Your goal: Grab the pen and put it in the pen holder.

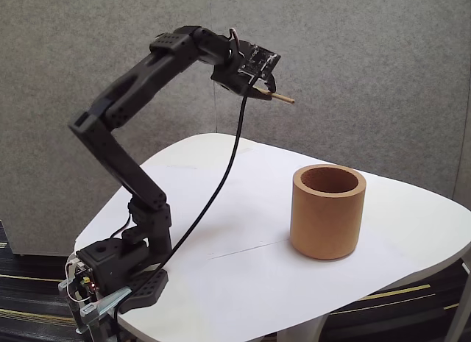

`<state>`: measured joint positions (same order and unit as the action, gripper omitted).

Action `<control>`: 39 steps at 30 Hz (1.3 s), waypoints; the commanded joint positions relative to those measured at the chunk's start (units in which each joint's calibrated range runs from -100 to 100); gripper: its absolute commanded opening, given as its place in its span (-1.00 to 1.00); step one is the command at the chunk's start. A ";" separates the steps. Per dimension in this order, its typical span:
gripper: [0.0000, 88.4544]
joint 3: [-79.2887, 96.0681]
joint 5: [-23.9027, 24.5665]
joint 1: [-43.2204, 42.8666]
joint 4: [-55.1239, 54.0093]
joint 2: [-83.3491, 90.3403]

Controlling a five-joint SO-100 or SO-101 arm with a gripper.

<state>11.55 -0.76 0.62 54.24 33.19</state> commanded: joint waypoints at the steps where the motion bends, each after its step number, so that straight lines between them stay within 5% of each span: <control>1: -0.99 8.84 -12.85 4.43 -5.34 9.87; 8: -0.99 21.48 -27.70 11.31 -26.61 16.06; 16: -0.99 23.74 -38.54 16.14 -47.80 16.06; 26: -0.99 26.71 -46.65 20.46 -53.56 16.14; 39: -0.99 45.49 -50.12 20.90 -56.36 16.30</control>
<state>55.32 -50.43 21.26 -0.93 48.18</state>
